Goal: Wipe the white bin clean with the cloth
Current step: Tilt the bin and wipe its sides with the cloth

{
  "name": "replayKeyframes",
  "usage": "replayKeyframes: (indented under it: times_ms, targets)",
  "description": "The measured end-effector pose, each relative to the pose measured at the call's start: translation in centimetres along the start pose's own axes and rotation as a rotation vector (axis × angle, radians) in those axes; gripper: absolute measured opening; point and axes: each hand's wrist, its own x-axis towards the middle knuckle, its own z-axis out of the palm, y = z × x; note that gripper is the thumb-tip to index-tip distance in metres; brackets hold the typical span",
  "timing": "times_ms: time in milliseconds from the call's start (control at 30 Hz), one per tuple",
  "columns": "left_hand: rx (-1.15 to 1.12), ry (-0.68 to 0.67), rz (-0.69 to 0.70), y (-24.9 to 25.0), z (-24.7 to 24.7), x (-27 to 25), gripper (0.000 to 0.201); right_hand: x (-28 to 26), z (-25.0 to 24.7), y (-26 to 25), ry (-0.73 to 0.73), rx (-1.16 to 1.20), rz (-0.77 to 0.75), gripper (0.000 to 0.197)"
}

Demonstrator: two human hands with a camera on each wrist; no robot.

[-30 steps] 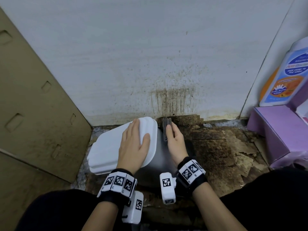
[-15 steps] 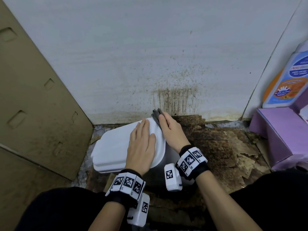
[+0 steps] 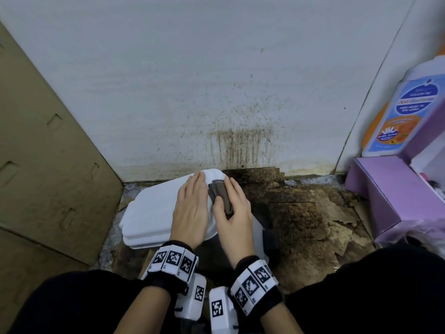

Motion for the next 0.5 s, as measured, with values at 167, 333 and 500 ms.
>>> replayKeyframes:
  times_ms: [167,333,500]
  targets:
    - [-0.270,-0.016,-0.180,1.3,-0.8,-0.2,0.082,-1.5,-0.2,-0.4,0.058,-0.007,0.014,0.050]
    - [-0.569,-0.029,-0.316,2.3,-0.9,-0.1,0.049,-1.8,-0.9,-0.4,0.046,0.010,0.045,0.051]
    - [-0.897,0.041,-0.322,1.6,-1.3,0.0,0.038,-1.3,-2.6,-0.4,-0.004,-0.001,0.086,0.050]
